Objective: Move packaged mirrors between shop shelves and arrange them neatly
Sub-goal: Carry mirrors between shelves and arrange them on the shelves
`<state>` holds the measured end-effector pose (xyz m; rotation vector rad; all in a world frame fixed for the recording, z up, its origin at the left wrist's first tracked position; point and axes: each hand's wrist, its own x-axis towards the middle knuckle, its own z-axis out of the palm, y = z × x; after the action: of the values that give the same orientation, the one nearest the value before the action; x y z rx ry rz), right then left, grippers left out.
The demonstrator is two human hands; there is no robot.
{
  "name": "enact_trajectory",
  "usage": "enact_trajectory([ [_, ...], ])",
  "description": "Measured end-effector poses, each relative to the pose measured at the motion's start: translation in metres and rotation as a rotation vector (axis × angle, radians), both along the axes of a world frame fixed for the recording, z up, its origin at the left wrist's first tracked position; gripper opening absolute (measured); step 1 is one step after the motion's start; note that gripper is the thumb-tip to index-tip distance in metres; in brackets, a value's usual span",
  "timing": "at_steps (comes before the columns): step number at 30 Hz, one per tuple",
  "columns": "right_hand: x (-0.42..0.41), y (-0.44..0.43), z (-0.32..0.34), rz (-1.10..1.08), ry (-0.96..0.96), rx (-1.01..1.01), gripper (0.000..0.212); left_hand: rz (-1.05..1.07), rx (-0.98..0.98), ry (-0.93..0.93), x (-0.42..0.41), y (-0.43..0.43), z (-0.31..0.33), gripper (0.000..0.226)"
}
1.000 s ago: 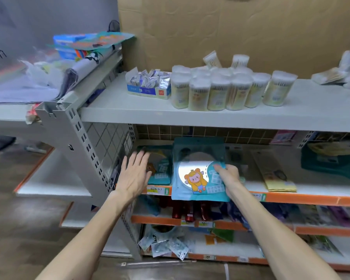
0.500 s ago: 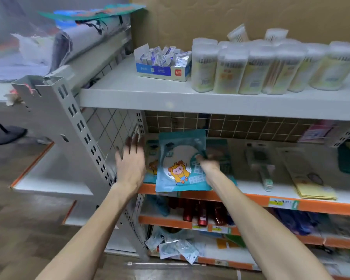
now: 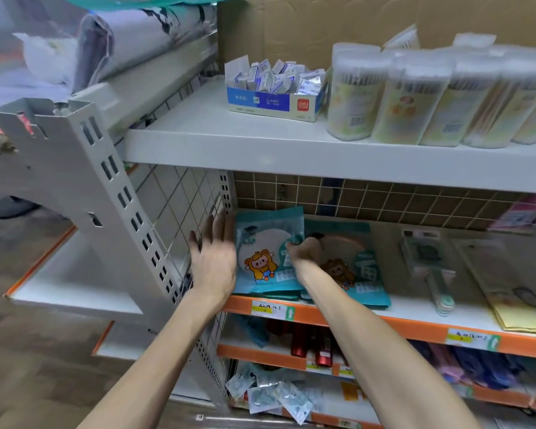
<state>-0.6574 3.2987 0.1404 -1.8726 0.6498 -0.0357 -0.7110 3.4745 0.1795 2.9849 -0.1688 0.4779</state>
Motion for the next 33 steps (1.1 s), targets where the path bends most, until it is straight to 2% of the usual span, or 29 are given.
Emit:
enact_trajectory([
  [4, 0.003, 0.008, -0.005, 0.043, -0.007, -0.357, 0.022, -0.002, 0.023, 0.028, 0.005, 0.004, -0.007, 0.083],
  [8, -0.003, 0.009, -0.011, 0.147, 0.034, -0.669, 0.043, 0.013, 0.036, 0.045, 0.009, 0.001, -0.008, 0.083],
  [11, -0.007, 0.006, -0.015, 0.205, 0.086, -0.719, 0.032, 0.009, 0.035, 0.059, 0.008, -0.003, -0.005, 0.078],
  [13, -0.013, 0.003, -0.013, 0.236, 0.047, -0.749, 0.026, -0.010, 0.025, 0.095, 0.006, -0.004, -0.004, 0.072],
  [15, -0.024, -0.004, -0.008, 0.282, -0.048, -0.822, 0.034, -0.037, 0.015, 0.122, 0.003, -0.004, -0.003, 0.071],
  [18, -0.051, -0.023, 0.008, 0.385, -0.163, -0.889, 0.034, -0.112, 0.010, 0.158, -0.006, -0.009, 0.002, 0.076],
  [23, -0.105, -0.078, 0.069, 0.578, -0.085, -1.065, 0.061, -0.260, 0.050, 0.150, -0.031, -0.038, 0.041, 0.079],
  [26, -0.136, -0.115, 0.115, 0.554, -0.093, -1.160, 0.077, -0.362, 0.112, 0.090, -0.032, -0.070, 0.073, 0.086],
  [28, -0.154, -0.142, 0.133, 0.507, -0.135, -1.308, 0.078, -0.432, 0.101, 0.026, -0.035, -0.102, 0.091, 0.088],
  [30, -0.181, -0.171, 0.142, 0.450, -0.170, -1.412, 0.076, -0.520, 0.102, -0.013, -0.047, -0.139, 0.101, 0.085],
  [33, -0.237, -0.218, 0.155, 0.409, -0.200, -1.488, 0.084, -0.682, 0.086, -0.040, -0.078, -0.196, 0.110, 0.079],
])
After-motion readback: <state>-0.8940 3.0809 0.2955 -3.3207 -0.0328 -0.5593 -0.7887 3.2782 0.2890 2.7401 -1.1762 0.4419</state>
